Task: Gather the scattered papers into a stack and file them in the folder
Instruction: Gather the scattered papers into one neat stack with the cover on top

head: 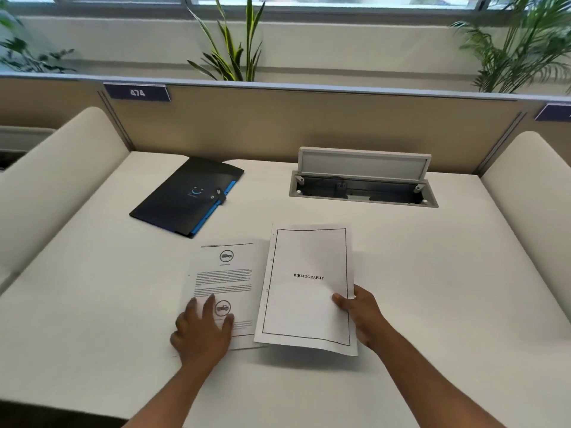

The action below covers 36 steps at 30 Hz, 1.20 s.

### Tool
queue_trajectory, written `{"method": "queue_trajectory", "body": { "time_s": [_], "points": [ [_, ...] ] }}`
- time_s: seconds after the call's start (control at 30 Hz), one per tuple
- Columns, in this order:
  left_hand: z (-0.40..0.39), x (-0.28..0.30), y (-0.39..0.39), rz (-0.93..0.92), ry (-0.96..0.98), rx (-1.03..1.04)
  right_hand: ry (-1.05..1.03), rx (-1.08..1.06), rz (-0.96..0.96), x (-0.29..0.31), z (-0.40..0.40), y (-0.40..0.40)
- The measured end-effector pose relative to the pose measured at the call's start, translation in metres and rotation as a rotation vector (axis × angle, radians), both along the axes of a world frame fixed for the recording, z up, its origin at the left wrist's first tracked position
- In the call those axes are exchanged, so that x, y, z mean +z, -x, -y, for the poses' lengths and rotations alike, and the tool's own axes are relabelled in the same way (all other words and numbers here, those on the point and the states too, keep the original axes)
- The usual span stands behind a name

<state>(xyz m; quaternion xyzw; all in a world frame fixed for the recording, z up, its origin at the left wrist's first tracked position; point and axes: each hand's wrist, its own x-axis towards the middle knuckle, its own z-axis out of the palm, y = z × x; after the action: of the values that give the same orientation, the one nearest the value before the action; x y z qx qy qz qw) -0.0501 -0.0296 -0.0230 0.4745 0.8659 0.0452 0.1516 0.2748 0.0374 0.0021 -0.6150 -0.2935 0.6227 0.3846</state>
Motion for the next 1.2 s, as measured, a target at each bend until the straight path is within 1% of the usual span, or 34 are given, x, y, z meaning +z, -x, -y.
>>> {"method": "queue_trajectory", "body": {
  "time_s": [0.1, 0.17, 0.27, 0.37, 0.4, 0.5, 0.57, 0.63, 0.7, 0.77, 0.9, 1.03, 1.13, 1.2],
  "points": [
    [0.008, 0.008, -0.002, 0.033, -0.072, -0.072, 0.015, -0.01, 0.011, -0.004, 0.006, 0.02],
    [0.009, 0.011, 0.004, 0.031, -0.084, -0.06, 0.021, -0.009, 0.046, -0.007, 0.009, 0.033],
    [0.004, 0.012, 0.018, 0.061, -0.012, 0.0, 0.005, 0.021, 0.134, -0.01, 0.012, 0.052],
    [-0.003, 0.014, 0.028, 0.046, 0.052, -0.076, 0.005, 0.043, 0.217, -0.01, 0.011, 0.071],
    [-0.004, 0.015, 0.03, 0.066, 0.074, -0.09, 0.009, 0.041, 0.254, -0.009, 0.012, 0.079],
    [-0.011, 0.017, 0.037, 0.208, 0.106, -0.063, 0.007, 0.023, 0.464, -0.008, 0.015, 0.099],
    [-0.018, 0.019, 0.044, 0.359, 0.067, -0.043, 0.004, 0.006, 0.632, -0.006, 0.019, 0.111],
    [-0.025, 0.024, 0.05, 0.493, 0.011, -0.049, 0.001, 0.014, 0.721, -0.004, 0.022, 0.12],
    [-0.032, 0.029, 0.055, 0.609, -0.009, -0.057, 0.022, 0.039, 0.765, -0.002, 0.022, 0.127],
    [-0.038, 0.032, 0.058, 0.735, 0.01, -0.046, 0.05, 0.045, 0.756, 0.0, 0.022, 0.132],
    [-0.049, 0.024, 0.066, 0.863, 0.027, -0.063, 0.064, 0.046, 0.68, 0.0, 0.023, 0.149],
    [-0.052, 0.014, 0.08, 1.207, 0.006, 0.006, 0.101, 0.031, 0.534, -0.001, 0.024, 0.162],
    [-0.053, 0.009, 0.09, 1.288, 0.002, 0.003, 0.114, -0.005, 0.441, 0.004, 0.021, 0.163],
    [-0.053, 0.009, 0.092, 1.325, 0.003, 0.008, 0.144, 0.009, 0.399, 0.007, 0.017, 0.161]
  ]
}}
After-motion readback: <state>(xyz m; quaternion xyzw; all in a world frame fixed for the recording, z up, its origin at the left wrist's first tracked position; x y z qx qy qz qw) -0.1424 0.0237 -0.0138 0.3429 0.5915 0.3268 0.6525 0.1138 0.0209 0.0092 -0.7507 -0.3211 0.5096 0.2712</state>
